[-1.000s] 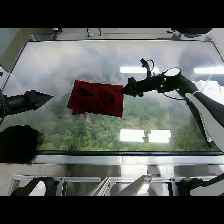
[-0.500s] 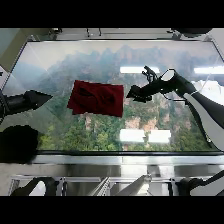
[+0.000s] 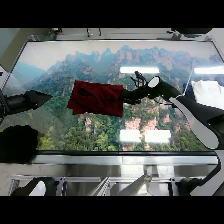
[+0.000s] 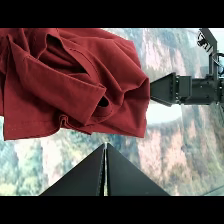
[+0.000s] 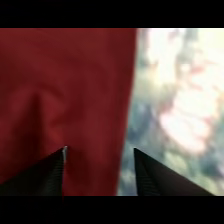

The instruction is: Fold the shirts.

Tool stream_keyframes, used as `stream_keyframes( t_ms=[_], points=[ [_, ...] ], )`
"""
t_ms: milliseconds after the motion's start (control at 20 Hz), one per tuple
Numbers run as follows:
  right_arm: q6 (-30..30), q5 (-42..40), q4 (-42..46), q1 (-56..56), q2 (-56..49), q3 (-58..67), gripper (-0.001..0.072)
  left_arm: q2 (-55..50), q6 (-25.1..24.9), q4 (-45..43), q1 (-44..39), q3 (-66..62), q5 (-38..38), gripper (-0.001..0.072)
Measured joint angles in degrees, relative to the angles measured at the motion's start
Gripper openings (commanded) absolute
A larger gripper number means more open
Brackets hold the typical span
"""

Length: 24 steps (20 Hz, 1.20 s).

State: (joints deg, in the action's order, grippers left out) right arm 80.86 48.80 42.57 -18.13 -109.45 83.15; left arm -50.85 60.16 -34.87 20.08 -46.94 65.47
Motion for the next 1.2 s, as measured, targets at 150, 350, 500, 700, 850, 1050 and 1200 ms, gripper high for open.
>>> stream_keyframes(
  t_ms=[150,350,500,700,850,1050,1200],
  points=[
    [-5.11,-1.44,-6.69,-0.35,-1.73,0.37,0.0276,0.00,-0.28,0.02,0.00,0.00,-0.11,0.0001],
    [-11.47,-2.45,-14.67,-0.48,-2.36,1.03,0.0014,0.00,-0.52,0.00,0.00,0.00,-0.13,0.0001],
    [-13.92,-2.60,-16.28,0.07,0.33,1.88,0.0013,0.00,-0.70,0.00,0.00,0.00,-0.09,0.0001],
    [-10.10,-0.85,-7.78,5.09,11.96,2.43,0.0014,0.00,-0.70,0.00,0.00,0.00,0.31,0.0001],
    [-2.40,5.68,2.45,11.98,23.63,2.56,0.0014,0.00,-0.70,0.02,0.00,0.00,0.94,0.0001],
    [3.30,15.54,8.92,21.75,38.36,2.56,0.0014,0.00,0.26,0.02,0.00,0.00,2.84,0.0001],
    [4.90,18.67,11.02,27.47,46.71,2.62,0.0014,0.00,1.16,0.04,0.00,0.00,5.05,0.0001]
  ],
)
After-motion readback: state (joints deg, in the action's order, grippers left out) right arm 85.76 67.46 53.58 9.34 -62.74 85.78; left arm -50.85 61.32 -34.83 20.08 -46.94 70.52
